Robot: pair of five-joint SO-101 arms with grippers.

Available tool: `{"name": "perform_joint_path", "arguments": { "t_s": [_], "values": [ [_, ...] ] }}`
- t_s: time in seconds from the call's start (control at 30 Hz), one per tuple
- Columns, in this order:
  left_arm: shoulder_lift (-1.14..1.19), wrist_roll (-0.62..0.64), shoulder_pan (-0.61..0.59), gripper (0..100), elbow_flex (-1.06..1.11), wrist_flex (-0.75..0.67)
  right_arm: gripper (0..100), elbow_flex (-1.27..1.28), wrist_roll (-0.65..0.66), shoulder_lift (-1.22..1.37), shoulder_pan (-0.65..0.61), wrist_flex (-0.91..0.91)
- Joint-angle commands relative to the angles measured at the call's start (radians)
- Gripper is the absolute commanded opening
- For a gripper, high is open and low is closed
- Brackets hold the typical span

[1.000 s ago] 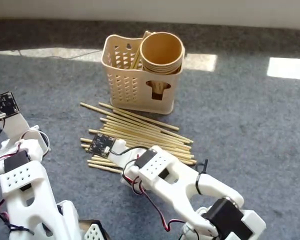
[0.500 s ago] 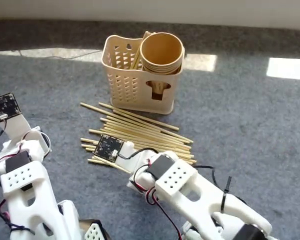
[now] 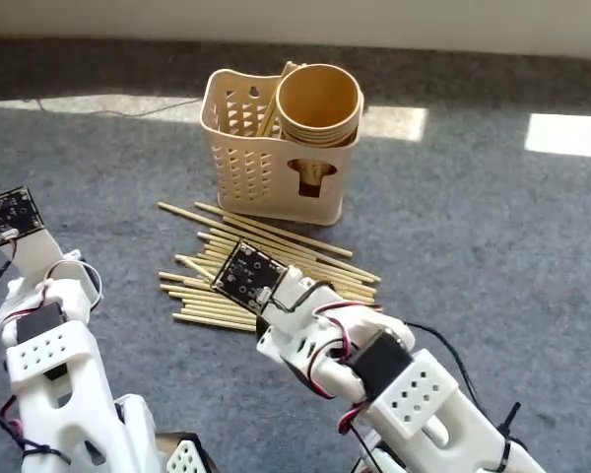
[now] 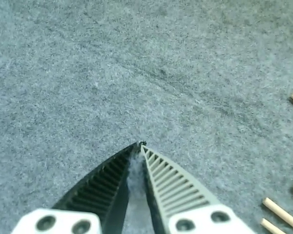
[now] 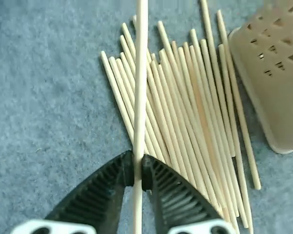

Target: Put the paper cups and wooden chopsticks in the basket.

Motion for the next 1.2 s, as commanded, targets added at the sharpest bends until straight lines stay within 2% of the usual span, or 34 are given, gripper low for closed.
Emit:
{"name": "perform_joint_path", "arguments": {
  "t_s": [0.0,0.23,0.43,0.67,0.9,1.17],
  "values": [
    [-0.027,-0.003,0.025,1,-0.004,-0.017,0.9,-0.105,-0.012,-0.074,0.024,-0.016],
    [-0.027,-0.003,0.025,1,-0.002,-0.017,0.9,-0.32,-0.015,-0.097,0.024,-0.077],
    [-0.027,-0.003,0.025,1,-0.002,-0.018,0.9,-0.375,-0.014,-0.096,0.024,-0.378],
    [-0.027,-0.003,0.025,1,-0.002,-0.018,0.7,-0.282,-0.014,-0.081,0.068,-0.869],
    [-0.027,-0.003,0.025,1,-0.002,-0.018,0.6,-0.269,-0.014,0.117,0.197,-1.063],
    [-0.027,-0.003,0.025,1,-0.002,-0.018,0.6,-0.269,-0.014,0.308,0.208,-1.308]
  ]
}}
